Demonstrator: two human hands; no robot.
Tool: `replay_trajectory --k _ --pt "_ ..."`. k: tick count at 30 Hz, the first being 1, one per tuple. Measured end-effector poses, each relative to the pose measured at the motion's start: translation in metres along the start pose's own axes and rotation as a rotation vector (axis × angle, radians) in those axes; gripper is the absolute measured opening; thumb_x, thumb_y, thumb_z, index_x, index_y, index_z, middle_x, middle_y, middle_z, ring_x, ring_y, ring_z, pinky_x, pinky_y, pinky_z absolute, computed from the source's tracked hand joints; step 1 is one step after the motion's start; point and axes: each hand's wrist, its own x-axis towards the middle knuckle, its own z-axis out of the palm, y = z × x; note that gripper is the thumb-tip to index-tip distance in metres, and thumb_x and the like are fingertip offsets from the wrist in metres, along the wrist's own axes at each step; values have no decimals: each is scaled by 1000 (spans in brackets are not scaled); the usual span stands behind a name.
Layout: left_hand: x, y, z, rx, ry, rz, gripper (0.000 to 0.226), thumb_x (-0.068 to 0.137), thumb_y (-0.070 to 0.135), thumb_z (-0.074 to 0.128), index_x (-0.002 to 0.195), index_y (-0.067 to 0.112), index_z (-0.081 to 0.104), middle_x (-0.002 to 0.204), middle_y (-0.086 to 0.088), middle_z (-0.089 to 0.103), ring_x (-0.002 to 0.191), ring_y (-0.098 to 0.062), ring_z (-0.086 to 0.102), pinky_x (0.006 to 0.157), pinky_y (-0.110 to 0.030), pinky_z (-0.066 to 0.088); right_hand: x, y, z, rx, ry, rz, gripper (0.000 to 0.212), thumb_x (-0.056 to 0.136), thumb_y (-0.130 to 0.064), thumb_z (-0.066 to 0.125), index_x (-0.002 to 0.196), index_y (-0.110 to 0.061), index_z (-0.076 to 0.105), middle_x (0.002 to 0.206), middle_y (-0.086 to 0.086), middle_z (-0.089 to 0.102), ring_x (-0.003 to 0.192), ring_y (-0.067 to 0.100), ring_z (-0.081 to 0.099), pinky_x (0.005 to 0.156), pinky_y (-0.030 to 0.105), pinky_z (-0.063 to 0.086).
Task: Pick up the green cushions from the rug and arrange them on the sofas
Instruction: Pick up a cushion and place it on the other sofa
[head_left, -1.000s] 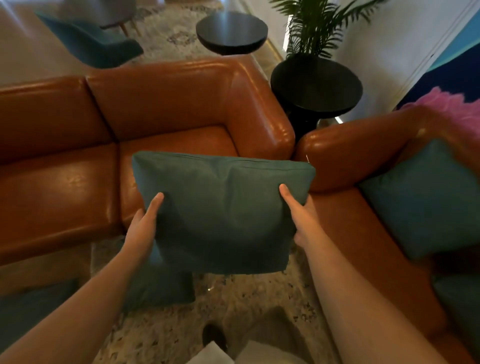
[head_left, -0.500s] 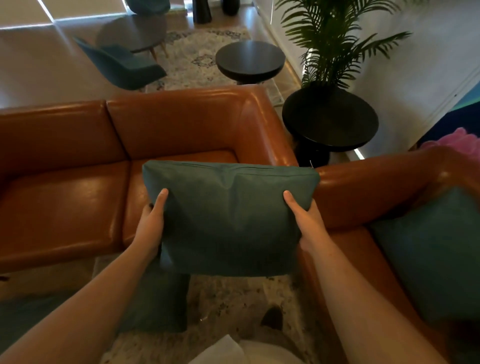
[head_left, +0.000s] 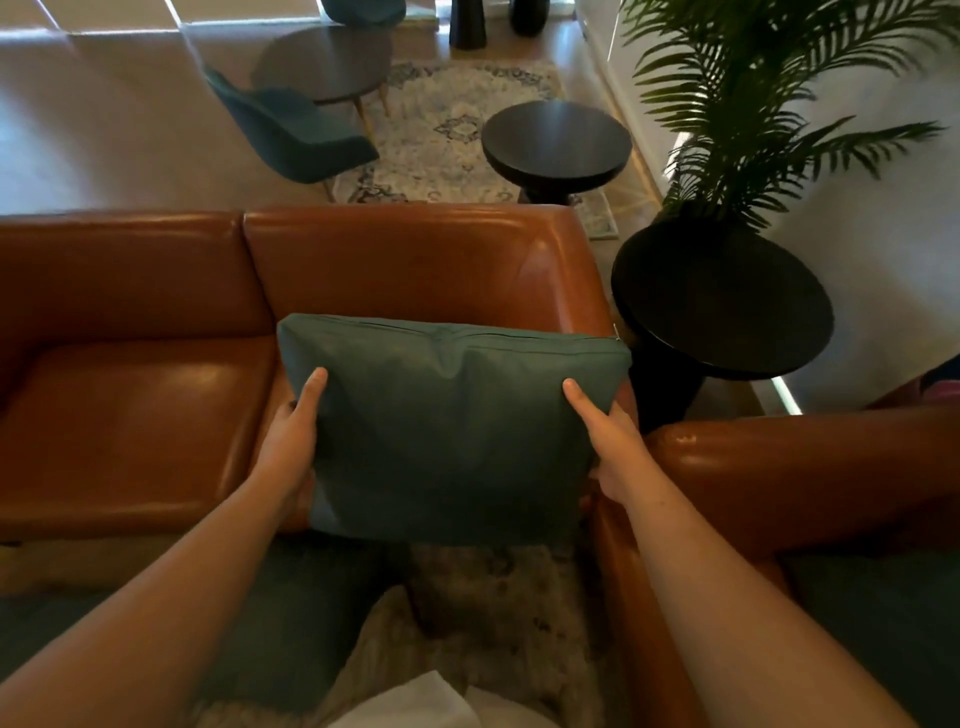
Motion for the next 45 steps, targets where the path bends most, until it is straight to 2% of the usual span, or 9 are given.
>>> replay_trajectory --k 3,6,9,12,22,31,35,42,45 --pt "46 17 -8 14 -6 -16 134 52 104 61 159 25 39 153 -1 53 139 -30 50 118 -57 39 35 -13 33 -4 1 13 68 88 -52 83 149 -40 54 119 -16 66 105 13 60 104 47 47" --pt "99 35 -16 -21 -36 -26 130 53 102 63 158 26 43 150 1 57 137 -30 54 116 -55 41 70 -27 73 11 26 34 67 85 -57 84 144 -38 60 122 -13 70 112 18 63 107 49 50" --pt "140 55 -21 -9 -62 -49 126 60 97 64 160 24 38 153 -2 54 137 -30 54 114 -53 42 97 -41 111 49 58 47 46 94 -52 78 134 -39 60 108 -16 67 96 11 62 90 41 49" --pt "176 75 -25 -2 -87 -65 113 74 88 59 162 22 34 159 -5 49 143 -32 48 118 -51 37 118 -53 141 69 76 75 58 91 -56 80 142 -33 65 113 -12 72 98 13 65 73 35 47" --pt "271 118 -10 57 -96 -152 111 76 82 64 158 12 38 156 -10 51 139 -34 51 116 -47 39 198 -86 195 95 133 93 67 88 -51 84 145 -24 65 130 -3 73 105 17 66 83 39 54" --pt "346 139 27 86 -45 -197 106 78 79 68 156 12 43 150 -9 57 129 -32 58 110 -45 44 292 -112 215 77 104 153 62 90 -52 82 143 -25 64 115 -8 70 99 15 63 84 40 51" --pt "377 146 44 81 -16 -234 106 76 77 72 154 11 47 146 -9 61 118 -27 61 106 -43 48 333 -126 218 83 58 178 40 99 -45 74 134 -28 63 106 -11 67 92 10 60 71 34 46" --pt "443 154 83 81 19 -277 119 61 84 75 153 13 49 144 -7 63 121 -29 63 103 -44 51 411 -139 220 37 23 241 55 100 -49 73 149 -28 60 116 -10 68 99 12 61 95 47 46" --pt "463 152 98 70 10 -301 108 69 80 74 151 13 51 138 -6 66 110 -24 66 94 -40 51 436 -140 220 27 27 255 58 98 -51 73 151 -30 59 128 -6 68 108 17 60 100 48 45"
